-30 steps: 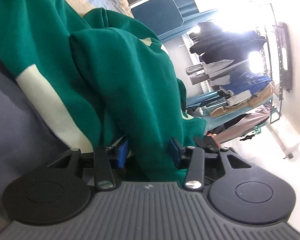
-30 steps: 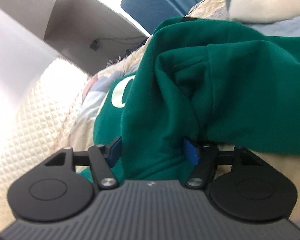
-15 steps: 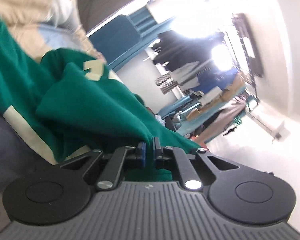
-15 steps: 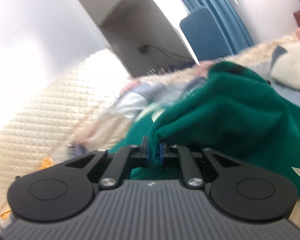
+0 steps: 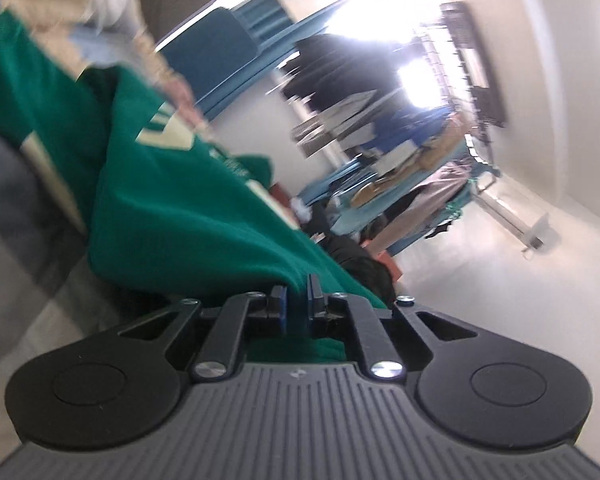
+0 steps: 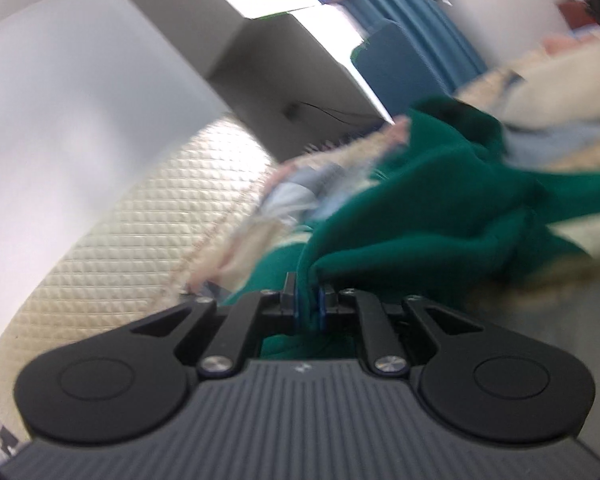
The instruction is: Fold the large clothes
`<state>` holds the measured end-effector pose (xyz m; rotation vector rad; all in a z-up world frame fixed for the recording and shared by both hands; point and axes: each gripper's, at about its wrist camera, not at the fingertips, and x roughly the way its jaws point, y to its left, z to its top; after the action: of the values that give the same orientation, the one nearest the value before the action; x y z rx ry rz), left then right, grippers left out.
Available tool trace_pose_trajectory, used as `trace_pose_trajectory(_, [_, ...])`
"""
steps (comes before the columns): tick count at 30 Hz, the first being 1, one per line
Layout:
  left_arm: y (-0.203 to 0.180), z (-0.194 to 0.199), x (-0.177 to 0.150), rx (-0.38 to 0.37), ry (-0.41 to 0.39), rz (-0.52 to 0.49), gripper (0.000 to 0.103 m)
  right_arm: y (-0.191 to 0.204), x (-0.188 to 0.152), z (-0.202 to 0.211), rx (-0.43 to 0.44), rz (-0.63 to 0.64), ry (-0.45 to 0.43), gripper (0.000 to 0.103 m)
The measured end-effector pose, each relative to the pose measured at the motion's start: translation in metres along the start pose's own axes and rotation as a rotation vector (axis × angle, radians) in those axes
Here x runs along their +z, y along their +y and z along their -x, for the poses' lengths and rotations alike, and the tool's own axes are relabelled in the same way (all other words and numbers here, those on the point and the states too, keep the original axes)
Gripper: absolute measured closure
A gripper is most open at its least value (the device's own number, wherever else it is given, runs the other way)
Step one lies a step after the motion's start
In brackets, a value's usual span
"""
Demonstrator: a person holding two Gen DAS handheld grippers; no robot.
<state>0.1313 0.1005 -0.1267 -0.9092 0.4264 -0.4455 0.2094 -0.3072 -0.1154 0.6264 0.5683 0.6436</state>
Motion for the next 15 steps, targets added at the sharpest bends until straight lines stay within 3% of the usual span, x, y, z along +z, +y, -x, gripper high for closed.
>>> trace_pose_trajectory(1, [0.005, -0.003, -0.001, 0.024, 0.011, 0.027, 0.058, -0.002, -0.001, 0.000, -0.004, -0.019, 0.005, 0.089])
trace_pose_trajectory(2, [0.011, -0.006, -0.002, 0.041, 0.015, 0.054, 0.044, -0.004, -0.001, 0.000, -0.005, -0.033, 0.009, 0.088])
trace_pose_trajectory(3, [0.018, -0.007, 0.000, 0.048, 0.010, 0.077, 0.031, -0.003, 0.000, -0.002, -0.002, -0.042, 0.009, 0.080])
trace_pose_trajectory(4, [0.023, -0.008, 0.001, 0.046, 0.005, 0.095, 0.031, -0.004, 0.001, -0.003, 0.000, -0.051, 0.005, 0.072])
trace_pose_trajectory(6, [0.032, -0.009, 0.003, 0.037, 0.003, 0.137, 0.031, 0.000, -0.003, -0.002, 0.002, -0.066, -0.004, 0.026])
trace_pose_trajectory(7, [0.037, -0.010, 0.002, 0.040, 0.000, 0.162, 0.029, 0.000, -0.004, -0.003, -0.003, -0.074, -0.010, 0.020])
trace_pose_trajectory(10, [0.054, -0.022, 0.005, 0.055, 0.021, 0.216, 0.029, -0.007, -0.006, -0.010, -0.014, -0.118, 0.017, 0.020])
trace_pose_trajectory(13, [0.067, -0.033, 0.003, 0.170, 0.027, 0.227, 0.029, -0.022, -0.009, -0.028, -0.039, -0.181, 0.058, 0.020])
trace_pose_trajectory(15, [0.074, -0.037, 0.004, 0.195, 0.037, 0.244, 0.029, -0.028, -0.011, -0.036, -0.032, -0.205, 0.080, 0.020])
